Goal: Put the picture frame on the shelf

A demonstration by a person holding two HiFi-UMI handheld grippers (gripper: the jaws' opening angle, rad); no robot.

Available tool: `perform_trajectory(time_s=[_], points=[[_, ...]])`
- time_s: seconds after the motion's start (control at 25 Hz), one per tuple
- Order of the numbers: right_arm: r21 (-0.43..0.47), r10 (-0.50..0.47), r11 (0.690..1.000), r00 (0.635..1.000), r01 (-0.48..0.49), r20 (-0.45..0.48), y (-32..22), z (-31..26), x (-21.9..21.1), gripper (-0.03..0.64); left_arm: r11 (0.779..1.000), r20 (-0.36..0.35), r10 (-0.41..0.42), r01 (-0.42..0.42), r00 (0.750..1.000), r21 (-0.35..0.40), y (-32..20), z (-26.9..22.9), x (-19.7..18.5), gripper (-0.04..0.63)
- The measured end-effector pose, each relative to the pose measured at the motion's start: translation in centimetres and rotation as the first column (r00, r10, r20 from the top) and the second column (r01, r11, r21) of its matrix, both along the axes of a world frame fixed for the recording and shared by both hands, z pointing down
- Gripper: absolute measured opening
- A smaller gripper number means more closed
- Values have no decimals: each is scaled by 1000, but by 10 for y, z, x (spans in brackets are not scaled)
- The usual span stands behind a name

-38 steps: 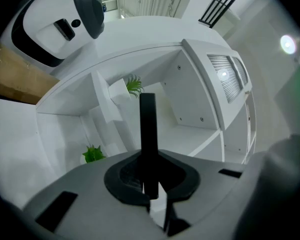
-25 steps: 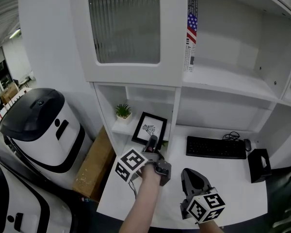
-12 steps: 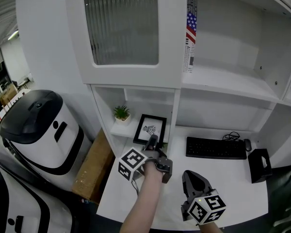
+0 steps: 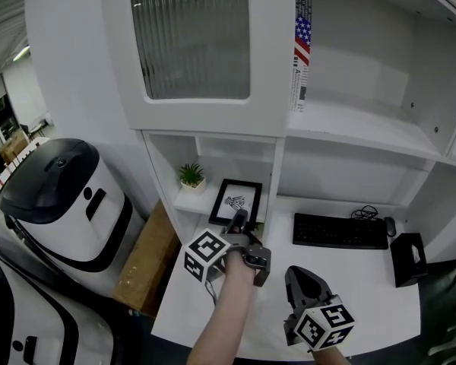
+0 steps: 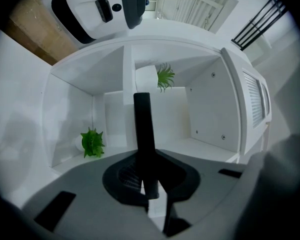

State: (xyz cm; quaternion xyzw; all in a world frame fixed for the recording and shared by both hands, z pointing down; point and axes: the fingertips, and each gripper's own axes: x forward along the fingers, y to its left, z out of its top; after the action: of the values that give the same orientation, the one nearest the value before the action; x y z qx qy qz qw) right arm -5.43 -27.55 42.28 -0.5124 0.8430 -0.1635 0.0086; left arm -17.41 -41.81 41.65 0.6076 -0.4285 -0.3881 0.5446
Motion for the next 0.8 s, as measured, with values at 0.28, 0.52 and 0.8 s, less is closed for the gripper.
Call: perform_trajectory(time_s=[0.28,0.52,0.8], points=[[-4,-8,1000,1000,8,0,0,1,1,0,1000,-8,-4,4,1000,-4,3,1,-1,35],[-10,-19,1000,1000,19,5,-1,3,1,0,1000,-3,-3,3,1000,5,4,0,-1,35],[-19,-27,999,1000,27,9,-3,5,0,1,1000,1,-6,6,1000,4,5,1,-2,35]])
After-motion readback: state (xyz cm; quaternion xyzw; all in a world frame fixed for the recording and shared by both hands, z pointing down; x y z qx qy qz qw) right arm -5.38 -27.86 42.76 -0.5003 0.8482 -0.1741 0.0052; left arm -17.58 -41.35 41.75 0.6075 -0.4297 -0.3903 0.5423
